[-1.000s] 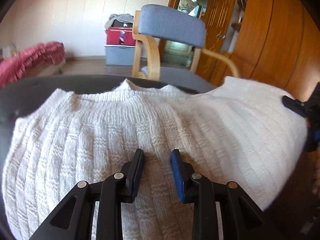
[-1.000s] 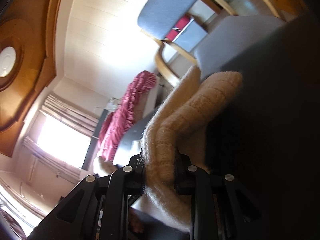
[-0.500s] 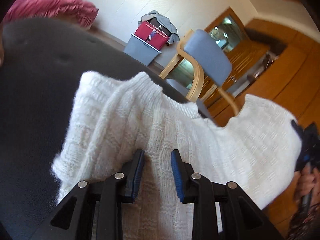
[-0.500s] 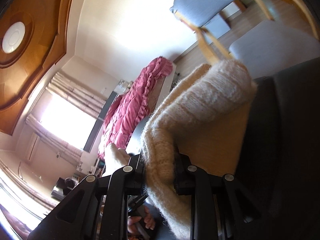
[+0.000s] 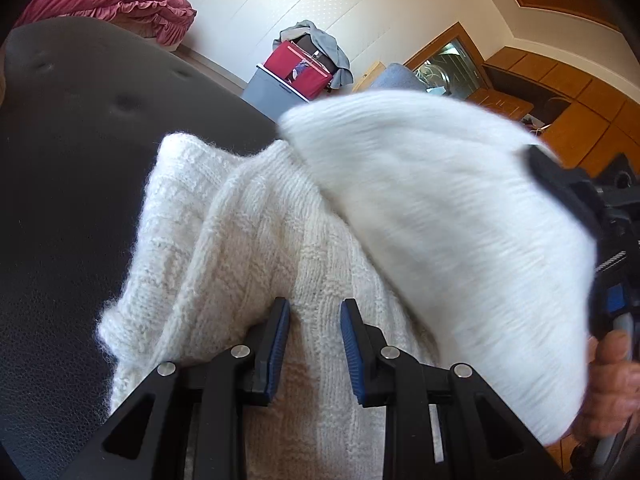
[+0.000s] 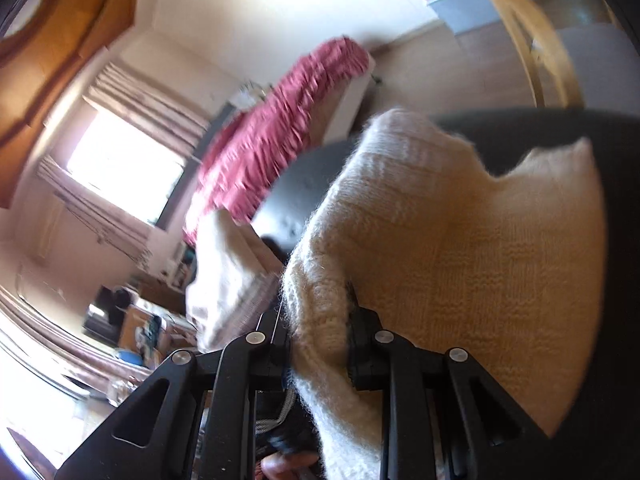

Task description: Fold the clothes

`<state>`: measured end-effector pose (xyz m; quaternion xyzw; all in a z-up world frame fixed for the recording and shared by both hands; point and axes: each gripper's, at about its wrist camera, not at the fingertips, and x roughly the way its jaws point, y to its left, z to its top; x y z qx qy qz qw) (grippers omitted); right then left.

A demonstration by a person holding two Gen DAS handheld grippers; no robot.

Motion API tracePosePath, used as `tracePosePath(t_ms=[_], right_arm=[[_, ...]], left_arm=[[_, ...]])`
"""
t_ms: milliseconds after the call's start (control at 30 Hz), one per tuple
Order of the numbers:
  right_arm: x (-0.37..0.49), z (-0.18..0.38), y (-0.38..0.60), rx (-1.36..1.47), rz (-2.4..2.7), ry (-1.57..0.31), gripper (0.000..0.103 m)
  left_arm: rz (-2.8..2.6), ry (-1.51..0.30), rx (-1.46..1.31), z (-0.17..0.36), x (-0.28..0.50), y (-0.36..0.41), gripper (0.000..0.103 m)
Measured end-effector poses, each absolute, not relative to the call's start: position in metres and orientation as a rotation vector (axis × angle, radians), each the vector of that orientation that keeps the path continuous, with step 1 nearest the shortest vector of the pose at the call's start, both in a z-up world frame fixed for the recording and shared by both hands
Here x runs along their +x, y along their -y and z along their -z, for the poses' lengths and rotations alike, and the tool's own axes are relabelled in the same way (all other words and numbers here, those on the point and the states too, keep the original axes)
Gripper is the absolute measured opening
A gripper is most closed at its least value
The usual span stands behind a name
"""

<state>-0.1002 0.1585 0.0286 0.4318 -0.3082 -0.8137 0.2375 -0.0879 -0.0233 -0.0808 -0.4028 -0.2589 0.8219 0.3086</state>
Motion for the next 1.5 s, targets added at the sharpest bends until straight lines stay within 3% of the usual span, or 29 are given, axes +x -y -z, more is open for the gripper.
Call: tracePosePath(t_ms=[167, 267, 367, 567, 700, 767, 967, 1100, 1167, 1200, 1233, 1367, 1500], right_arm=[[-0.112, -0.003, -0.127, 1.265, 2.232, 0.770, 0.021], [-0.111, 0.004, -0.120, 1.279, 2.235, 0.759, 0.021], [-0.110, 0.007, -0.114, 1.293, 2.243, 0.743, 0.021], [-0.114, 0.016, -0.093, 1.296, 2.239, 0.737, 0.023], [-0.114, 0.020, -0.079, 1.251, 2.168, 0.768, 0.043], [-0.111, 0.019, -0.077, 1.201, 2.149, 0.774, 0.045], [-0.064, 0.002, -0.120, 1.062, 2.484, 0.532, 0.048], [-0.033, -0.006, -0.146, 0.965, 2.692, 0.333, 0.050], [-0.022, 0.004, -0.145, 0.981, 2.782, 0.145, 0.057], [-0.018, 0.009, -0.139, 0.965, 2.799, 0.038, 0.071], [-0.014, 0.014, -0.133, 0.948, 2.813, -0.070, 0.077], [-0.003, 0.036, -0.101, 0.847, 2.838, -0.508, 0.087], [0.000, 0.045, -0.084, 0.836, 2.808, -0.671, 0.098]], left_arm=[[-2.289, 0.893, -0.950, 0.077, -0.068, 0.064, 0.022], [-2.445, 1.175, -0.771, 0.080, -0.039, 0.112, 0.027], [-2.459, 1.445, -0.734, 0.100, -0.027, 0.144, 0.025], [-2.416, 1.306, -0.853, 0.100, -0.041, 0.124, 0.025], [-2.354, 1.366, -0.817, 0.104, -0.038, 0.132, 0.025], [-2.328, 1.392, -0.792, 0.106, -0.035, 0.140, 0.025], [-2.169, 1.523, -0.626, 0.115, -0.022, 0.158, 0.027], [-2.131, 1.509, -0.665, 0.112, -0.019, 0.160, 0.032], [-2.139, 1.454, -0.690, 0.101, -0.016, 0.160, 0.035], [-2.151, 1.415, -0.693, 0.094, -0.012, 0.158, 0.037], [-2.174, 1.357, -0.687, 0.085, -0.005, 0.156, 0.038], [-2.228, 1.158, -0.705, 0.057, 0.013, 0.136, 0.052], [-2.187, 1.046, -0.805, 0.049, 0.018, 0.108, 0.054]])
